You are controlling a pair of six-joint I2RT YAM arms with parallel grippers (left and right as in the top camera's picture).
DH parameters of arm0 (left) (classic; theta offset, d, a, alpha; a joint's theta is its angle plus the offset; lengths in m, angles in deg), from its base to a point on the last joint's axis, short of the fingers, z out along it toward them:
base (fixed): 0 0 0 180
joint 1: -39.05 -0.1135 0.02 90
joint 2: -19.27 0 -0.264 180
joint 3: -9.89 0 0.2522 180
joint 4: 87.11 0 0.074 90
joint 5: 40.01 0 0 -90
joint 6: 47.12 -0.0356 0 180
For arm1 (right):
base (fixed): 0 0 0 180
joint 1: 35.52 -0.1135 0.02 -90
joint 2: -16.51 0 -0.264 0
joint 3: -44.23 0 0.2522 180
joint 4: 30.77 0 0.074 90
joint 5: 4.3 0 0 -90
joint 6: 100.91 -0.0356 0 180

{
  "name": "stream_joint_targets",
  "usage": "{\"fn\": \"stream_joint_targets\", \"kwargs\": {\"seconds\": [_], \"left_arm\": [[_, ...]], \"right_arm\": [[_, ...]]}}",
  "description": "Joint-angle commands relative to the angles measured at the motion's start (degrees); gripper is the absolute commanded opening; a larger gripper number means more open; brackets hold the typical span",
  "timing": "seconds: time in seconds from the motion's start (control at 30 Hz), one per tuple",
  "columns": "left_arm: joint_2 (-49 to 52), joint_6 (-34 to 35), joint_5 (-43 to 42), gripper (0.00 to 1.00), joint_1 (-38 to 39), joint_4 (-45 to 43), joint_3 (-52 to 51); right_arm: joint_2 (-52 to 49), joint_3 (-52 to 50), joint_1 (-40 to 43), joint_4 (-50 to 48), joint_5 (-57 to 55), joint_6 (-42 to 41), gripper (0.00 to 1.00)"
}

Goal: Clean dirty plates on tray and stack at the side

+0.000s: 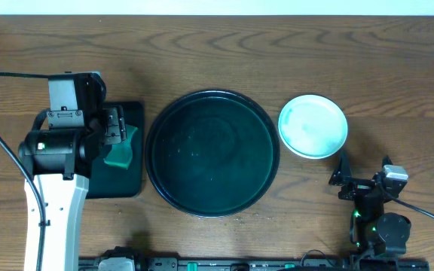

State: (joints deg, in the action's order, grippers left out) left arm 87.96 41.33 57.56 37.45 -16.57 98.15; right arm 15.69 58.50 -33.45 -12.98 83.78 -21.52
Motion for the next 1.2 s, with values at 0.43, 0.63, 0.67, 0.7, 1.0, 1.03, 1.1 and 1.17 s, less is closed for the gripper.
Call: {"fn": "stream_joint_targets", "kwargs": {"seconds": [0.43,0.63,0.67,0.7,1.0,1.03,1.1,1.17], "left_arm": [[-0.2,0.0,-0.3,0.74,0.0,0.2,0.2],[-0.2,0.0,-0.3,0.74,0.0,0.2,0.2],[-0.2,0.0,-0.3,0.74,0.0,0.2,0.2],[-0.2,0.0,-0.3,0.74,0.0,0.2,0.2],[-0.5,0.0,-0.2,0.75,0.0,1.3,0.1],[-1.2,-0.2,0.5,0.74,0.0,1.1,0.1],[-3.0,-0.2,-0.1,0.74,0.0,-0.6,-1.0],[-6.1,-0.2,-1.5,0.75,0.0,-5.0,-3.8]], "right_arm": [[0.5,-0.2,0.5,0.1,0.1,1.0,0.99],[0.5,-0.2,0.5,0.1,0.1,1.0,0.99],[0.5,-0.2,0.5,0.1,0.1,1.0,0.99],[0.5,-0.2,0.5,0.1,0.0,1.0,0.99],[0.5,-0.2,0.5,0.1,0.0,1.0,0.99],[0.5,-0.2,0.5,0.1,0.0,1.0,0.99],[0.5,-0.2,0.5,0.1,0.0,1.0,0.99],[0.5,-0.2,0.5,0.1,0.0,1.0,0.99]]}}
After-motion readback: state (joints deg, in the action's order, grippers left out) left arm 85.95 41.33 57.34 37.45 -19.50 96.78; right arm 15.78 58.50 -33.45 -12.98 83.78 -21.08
